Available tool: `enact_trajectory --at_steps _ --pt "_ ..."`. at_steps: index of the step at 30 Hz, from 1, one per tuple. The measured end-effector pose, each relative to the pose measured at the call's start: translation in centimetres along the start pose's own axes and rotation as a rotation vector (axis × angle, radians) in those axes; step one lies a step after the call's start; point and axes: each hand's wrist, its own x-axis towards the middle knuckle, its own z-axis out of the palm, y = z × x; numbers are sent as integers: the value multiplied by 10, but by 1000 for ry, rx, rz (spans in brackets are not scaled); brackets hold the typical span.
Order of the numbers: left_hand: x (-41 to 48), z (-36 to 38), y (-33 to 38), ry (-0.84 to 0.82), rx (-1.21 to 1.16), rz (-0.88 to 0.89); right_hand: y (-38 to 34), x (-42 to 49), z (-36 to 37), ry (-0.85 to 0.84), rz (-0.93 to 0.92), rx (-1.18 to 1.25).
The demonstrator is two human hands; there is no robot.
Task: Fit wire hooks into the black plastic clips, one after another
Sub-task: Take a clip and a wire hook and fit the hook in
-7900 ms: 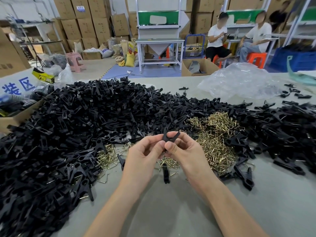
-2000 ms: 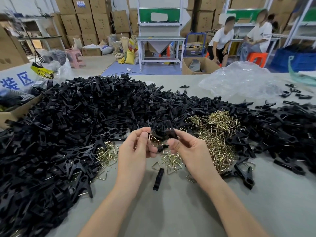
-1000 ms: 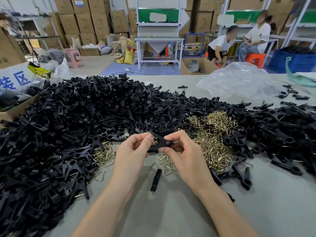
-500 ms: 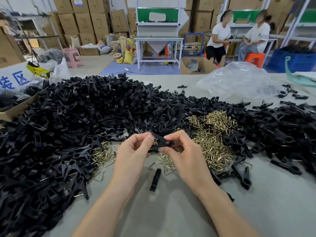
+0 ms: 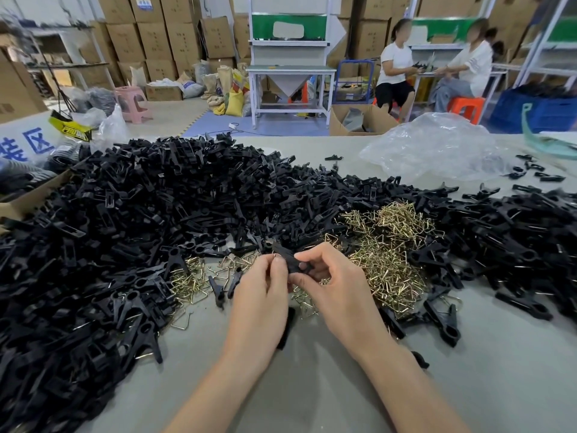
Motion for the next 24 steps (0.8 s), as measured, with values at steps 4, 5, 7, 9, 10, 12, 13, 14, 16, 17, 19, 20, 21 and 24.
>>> enact_trajectory --at_steps 4,5,7,9,10,12,13,14,16,17,19,20,21,24 --pt "-1 -2 1 -20 -80 -17 -3 -1 2 4 -2 -23" --pt "2 -3 1 -64 -132 -55 -5 -2 3 -3 -18 -37" --pt "5 -5 0 -129 -152 -106 -9 -5 6 -38 -78 -89" --pt "7 -4 -1 -140 -136 -142 -13 -6 8 -63 -140 -140" --pt "8 -4 -2 -136 -159 -167 -14 -7 9 -67 -160 -156" --pt "9 -3 -4 -106 -246 -205 -16 -6 11 -73 -190 -178" --pt "9 -4 -5 -69 -281 -216 -16 -7 12 -79 -205 -192" --pt "10 -4 -6 -29 -289 -231 -16 -7 13 -86 -220 -206" --pt "10 -7 -4 -7 -280 -249 -16 -9 15 -103 -233 -215" --pt "11 -7 -4 -9 -284 -252 -15 -9 15 -117 -230 -209" --pt "11 -8 -3 6 -288 -243 -14 -9 17 -143 -227 -194" --pt "11 -8 -2 17 -289 -238 -13 -9 18 -146 -235 -187" --pt "11 -8 -1 19 -296 -230 -12 -10 18 -142 -243 -183" --pt "9 -5 1 -4 -346 -237 -9 -10 17 -87 -282 -233"
